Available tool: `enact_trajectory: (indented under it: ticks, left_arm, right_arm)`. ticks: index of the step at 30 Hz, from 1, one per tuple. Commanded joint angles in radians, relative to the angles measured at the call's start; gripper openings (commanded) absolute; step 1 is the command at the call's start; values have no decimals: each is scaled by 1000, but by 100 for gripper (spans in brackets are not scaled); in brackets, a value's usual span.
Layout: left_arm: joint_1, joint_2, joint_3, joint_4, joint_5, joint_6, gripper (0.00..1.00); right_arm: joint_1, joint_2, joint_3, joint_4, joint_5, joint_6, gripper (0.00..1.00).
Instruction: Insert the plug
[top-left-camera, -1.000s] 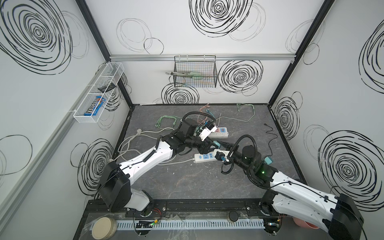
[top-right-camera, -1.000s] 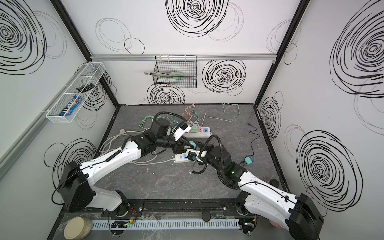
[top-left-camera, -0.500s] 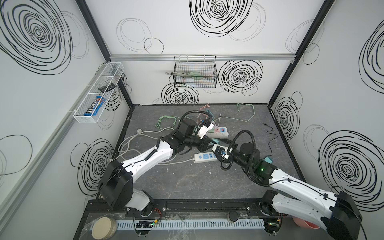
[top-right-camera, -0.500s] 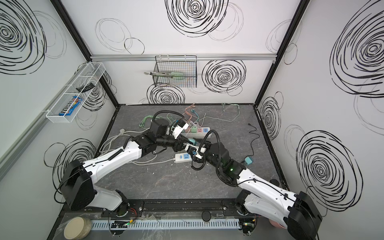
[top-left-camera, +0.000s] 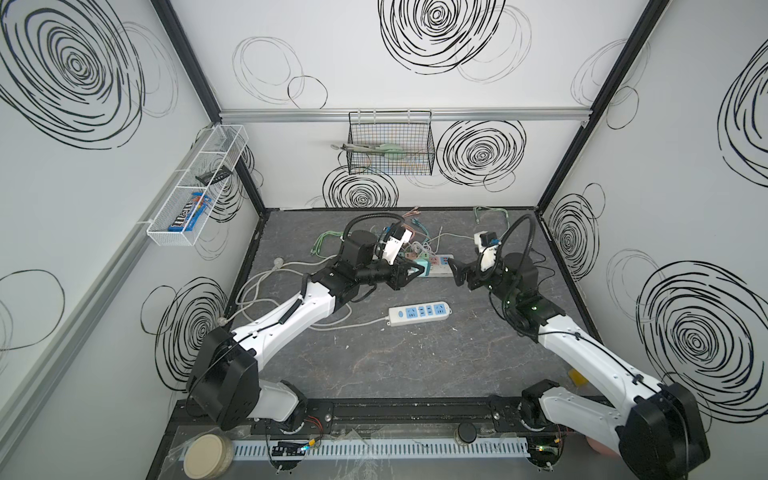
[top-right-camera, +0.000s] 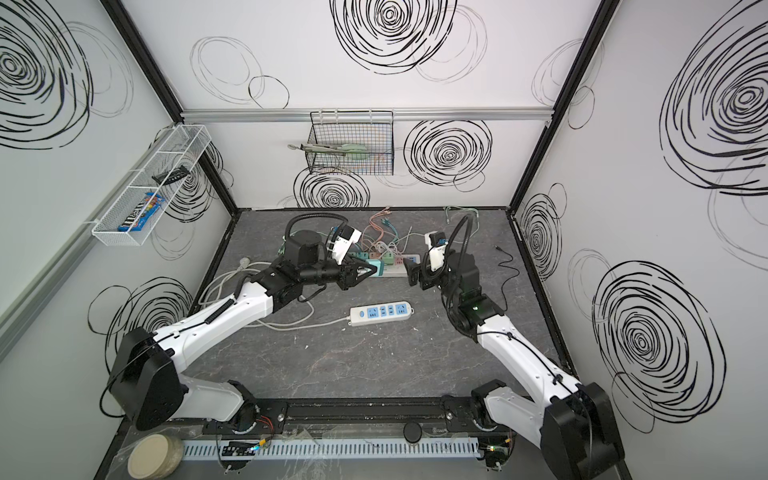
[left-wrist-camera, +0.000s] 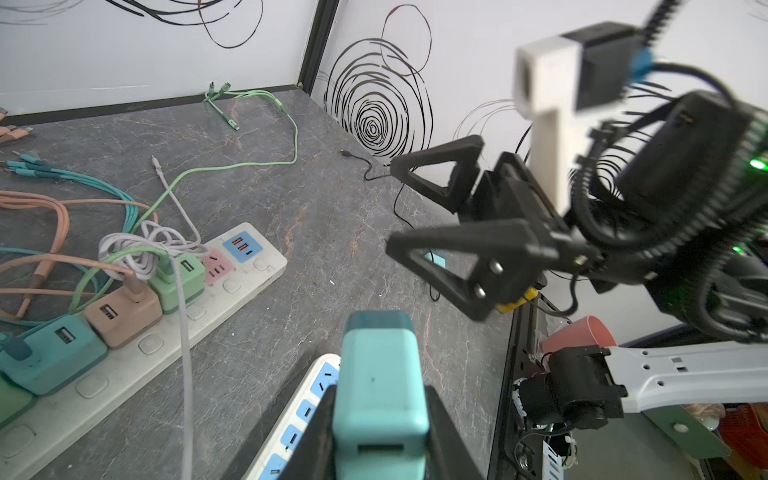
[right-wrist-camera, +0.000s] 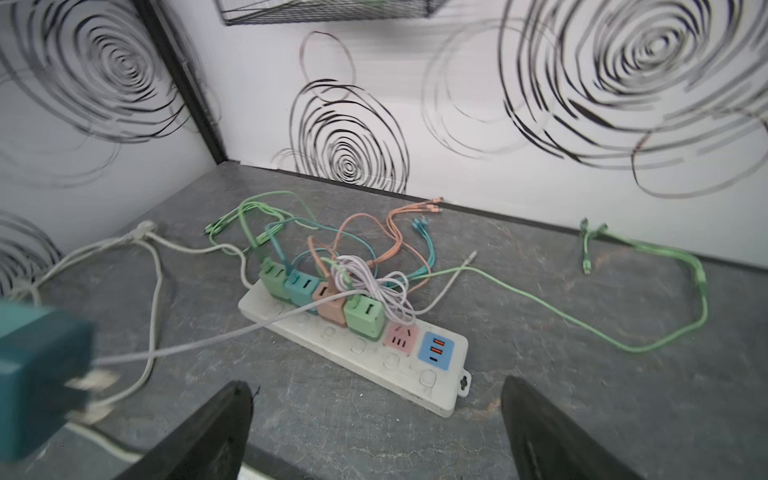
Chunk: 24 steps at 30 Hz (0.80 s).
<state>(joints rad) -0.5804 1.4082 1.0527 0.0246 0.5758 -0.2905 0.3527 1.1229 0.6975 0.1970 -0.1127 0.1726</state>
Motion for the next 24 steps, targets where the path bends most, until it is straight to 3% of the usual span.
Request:
enact_trajectory:
  ticks: [1,5,11,24]
  left_arm:
    - [-11,-39,34,59,27,-19,0]
    - [-22,-59,63,61,59,-15,0]
    - [-52,-64,110,79,113,-16,0]
    - [-126,-35,170,138,188,4,0]
  right_arm:
    - [-89,110,73,-138,-132,325,97]
    - [-166,285,122,-112,-364,539,99]
    - [-155,478,168,31,-529,850,100]
    - [-63,586,246,281,-574,1189,100]
